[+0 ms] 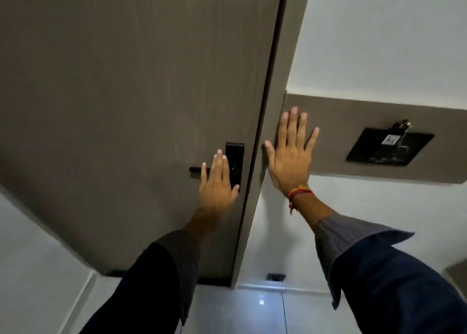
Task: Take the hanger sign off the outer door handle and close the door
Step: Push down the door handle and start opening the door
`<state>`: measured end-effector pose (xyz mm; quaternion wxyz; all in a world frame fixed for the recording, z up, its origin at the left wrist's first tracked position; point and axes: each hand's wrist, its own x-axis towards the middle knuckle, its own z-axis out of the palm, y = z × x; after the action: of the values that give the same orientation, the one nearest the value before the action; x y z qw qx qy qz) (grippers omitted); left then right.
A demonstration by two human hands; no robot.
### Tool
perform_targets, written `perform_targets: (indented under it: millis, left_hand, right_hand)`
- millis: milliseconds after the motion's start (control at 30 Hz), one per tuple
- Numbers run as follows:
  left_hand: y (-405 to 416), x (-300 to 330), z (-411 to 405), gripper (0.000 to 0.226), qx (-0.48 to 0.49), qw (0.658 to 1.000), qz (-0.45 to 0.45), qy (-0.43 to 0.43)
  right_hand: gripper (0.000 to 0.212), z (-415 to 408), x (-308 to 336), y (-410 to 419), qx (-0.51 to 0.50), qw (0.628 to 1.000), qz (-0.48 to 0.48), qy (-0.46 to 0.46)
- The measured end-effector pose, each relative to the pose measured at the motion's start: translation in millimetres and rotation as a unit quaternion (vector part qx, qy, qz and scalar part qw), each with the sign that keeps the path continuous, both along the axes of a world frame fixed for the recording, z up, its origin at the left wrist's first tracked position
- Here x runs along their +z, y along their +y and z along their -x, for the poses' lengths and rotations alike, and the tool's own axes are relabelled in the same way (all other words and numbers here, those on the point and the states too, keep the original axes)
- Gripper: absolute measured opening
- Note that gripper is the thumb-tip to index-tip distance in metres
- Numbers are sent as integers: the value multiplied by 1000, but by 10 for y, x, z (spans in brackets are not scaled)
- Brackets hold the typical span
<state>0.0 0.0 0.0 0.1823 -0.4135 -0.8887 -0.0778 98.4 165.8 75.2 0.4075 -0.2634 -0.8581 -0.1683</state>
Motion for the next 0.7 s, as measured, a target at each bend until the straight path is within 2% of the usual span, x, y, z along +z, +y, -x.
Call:
perform_targets:
  millis: [133,300,467,600,700]
  left_hand:
    - [1,-120,93,57,-14,996,-68,62]
    - [118,-181,179,51,44,975,-162,144]
    - [273,-368,105,46,82,959,-263,71]
    - [351,-417,81,45,93,949,-301,20]
    - [403,-433,4,46,101,937,-331,-54]
  right_hand:
    - [78,81,-67,113,-29,999,-17,24]
    - [81,183,-230,166,-27,997,-38,62]
    - [82,208,-285,231,-12,996,-51,67]
    - [82,244,-275,255,-3,995,-50,86]
    - [82,254,-276,262,-12,994,-64,85]
